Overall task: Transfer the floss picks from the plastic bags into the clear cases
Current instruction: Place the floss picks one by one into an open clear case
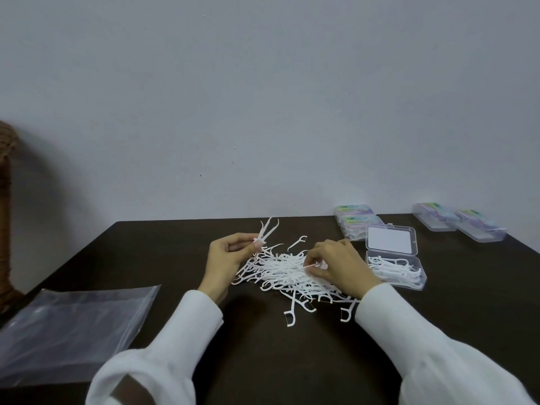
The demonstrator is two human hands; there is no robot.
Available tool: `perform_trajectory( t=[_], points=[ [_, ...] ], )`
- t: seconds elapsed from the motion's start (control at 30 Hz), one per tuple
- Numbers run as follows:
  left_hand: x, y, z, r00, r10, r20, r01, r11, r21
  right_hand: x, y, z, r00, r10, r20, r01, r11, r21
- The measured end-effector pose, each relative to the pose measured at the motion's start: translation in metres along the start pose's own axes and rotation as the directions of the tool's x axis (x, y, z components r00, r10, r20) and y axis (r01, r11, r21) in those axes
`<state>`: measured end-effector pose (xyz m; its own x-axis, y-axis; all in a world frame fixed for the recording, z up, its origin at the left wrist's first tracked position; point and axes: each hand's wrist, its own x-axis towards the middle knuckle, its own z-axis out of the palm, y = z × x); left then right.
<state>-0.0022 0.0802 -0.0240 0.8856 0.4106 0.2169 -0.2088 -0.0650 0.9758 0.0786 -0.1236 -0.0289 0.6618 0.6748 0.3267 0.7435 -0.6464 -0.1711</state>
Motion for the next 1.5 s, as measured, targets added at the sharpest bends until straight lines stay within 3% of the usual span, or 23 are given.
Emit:
perform_trajectory(
  t=[0.17, 0.33, 0.5, 0.7, 1.0, 1.5],
  points=[
    [0.0, -0.002, -0.002, 0.998, -0.054, -0.015, 0.053, 0.995, -0.086, -0.001, 0.002, -0.002, 0.999, 0.024, -0.047, -0.017, 0.991, 0.131],
    [-0.001, -0.003, 0.001, 0.997, -0.077, -0.013, 0.075, 0.993, -0.095, -0.002, 0.007, -0.007, 0.992, 0.111, -0.066, -0.084, 0.942, 0.325],
    [-0.001, -0.003, 0.006, 0.996, -0.088, -0.007, 0.088, 0.994, -0.071, -0.005, 0.019, -0.005, 0.982, 0.175, -0.078, -0.13, 0.906, 0.402],
    [0.001, -0.007, 0.016, 0.996, -0.084, -0.007, 0.084, 0.996, -0.021, -0.011, 0.022, -0.002, 0.979, 0.198, -0.045, -0.183, 0.957, 0.223],
    [-0.001, -0.013, 0.015, 0.997, -0.072, -0.014, 0.072, 0.997, -0.003, -0.006, 0.009, 0.005, 0.995, 0.095, 0.026, -0.095, 0.995, -0.005],
    [-0.004, -0.014, 0.014, 0.998, -0.062, 0.0, 0.062, 0.998, -0.005, -0.003, 0.007, 0.006, 0.999, 0.025, -0.038, -0.027, 0.998, -0.05]
  ],
)
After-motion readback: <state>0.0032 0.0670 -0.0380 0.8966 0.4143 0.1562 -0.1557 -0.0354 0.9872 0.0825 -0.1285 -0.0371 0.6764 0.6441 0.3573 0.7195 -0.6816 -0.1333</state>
